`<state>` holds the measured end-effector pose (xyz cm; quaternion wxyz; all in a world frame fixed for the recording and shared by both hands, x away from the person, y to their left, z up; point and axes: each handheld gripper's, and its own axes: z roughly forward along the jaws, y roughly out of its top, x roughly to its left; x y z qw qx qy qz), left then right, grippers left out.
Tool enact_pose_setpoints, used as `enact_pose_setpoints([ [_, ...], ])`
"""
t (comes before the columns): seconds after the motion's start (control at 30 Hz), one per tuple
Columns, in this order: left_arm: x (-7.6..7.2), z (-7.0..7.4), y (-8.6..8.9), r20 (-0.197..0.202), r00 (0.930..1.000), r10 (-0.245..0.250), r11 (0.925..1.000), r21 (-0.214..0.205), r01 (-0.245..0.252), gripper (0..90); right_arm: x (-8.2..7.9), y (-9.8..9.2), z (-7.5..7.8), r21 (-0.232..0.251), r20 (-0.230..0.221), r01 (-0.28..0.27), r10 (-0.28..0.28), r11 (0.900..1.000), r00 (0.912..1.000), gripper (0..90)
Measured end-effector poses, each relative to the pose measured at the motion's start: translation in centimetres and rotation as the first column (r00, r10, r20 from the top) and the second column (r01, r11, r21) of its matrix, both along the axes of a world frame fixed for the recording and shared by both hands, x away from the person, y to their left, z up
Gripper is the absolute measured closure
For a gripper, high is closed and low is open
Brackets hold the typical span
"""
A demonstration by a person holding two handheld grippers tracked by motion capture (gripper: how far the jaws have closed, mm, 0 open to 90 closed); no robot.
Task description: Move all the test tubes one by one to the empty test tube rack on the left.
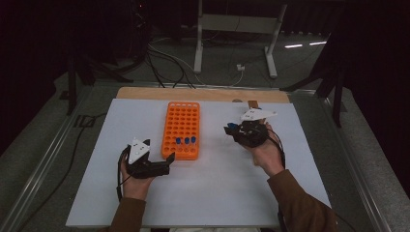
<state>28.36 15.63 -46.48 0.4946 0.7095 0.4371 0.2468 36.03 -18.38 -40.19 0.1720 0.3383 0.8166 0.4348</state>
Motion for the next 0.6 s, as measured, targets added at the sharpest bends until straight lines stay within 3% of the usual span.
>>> enact_pose_setpoints([
  [0.2,0.0,0.2,0.0,0.005,1.0000,0.000,0.9999,-0.016,0.000,0.9,-0.6,1.3,0.0,-0.001,-0.008,-0.040,0.040,0.9992,0.9992,76.6],
  [0.6,-0.1,0.5,-0.9,0.031,0.9994,-0.018,0.9998,-0.004,0.018,0.9,-1.6,3.5,0.1,0.001,-0.015,-0.108,0.108,0.9942,0.9941,76.6],
])
